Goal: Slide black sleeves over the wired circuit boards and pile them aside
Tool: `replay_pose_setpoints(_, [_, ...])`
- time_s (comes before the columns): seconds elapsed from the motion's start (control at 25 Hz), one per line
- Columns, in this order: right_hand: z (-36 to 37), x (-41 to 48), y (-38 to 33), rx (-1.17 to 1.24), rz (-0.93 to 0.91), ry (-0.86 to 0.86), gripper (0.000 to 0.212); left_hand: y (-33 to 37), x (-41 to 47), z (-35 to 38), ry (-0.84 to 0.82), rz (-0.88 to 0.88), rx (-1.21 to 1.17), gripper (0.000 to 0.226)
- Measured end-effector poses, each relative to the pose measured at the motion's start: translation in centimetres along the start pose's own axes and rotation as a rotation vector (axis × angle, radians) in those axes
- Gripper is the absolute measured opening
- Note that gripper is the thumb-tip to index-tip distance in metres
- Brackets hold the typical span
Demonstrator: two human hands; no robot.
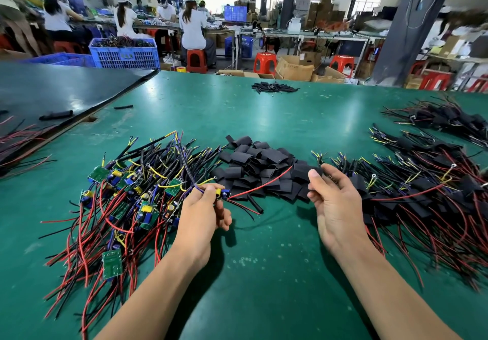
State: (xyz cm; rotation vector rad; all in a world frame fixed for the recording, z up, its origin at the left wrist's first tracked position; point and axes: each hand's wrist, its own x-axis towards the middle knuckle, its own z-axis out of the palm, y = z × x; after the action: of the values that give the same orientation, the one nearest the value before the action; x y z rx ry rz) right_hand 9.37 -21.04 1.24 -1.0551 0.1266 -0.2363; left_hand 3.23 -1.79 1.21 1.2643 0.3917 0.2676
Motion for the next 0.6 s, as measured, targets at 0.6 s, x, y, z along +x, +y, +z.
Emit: replay_pose_setpoints(0.6, [0.06, 0.03, -0.29, 0.021, 0.084, -0.012, 0.023, -0.12, 0.07, 0.03, -0.070, -0.005, 0.064, 0.027])
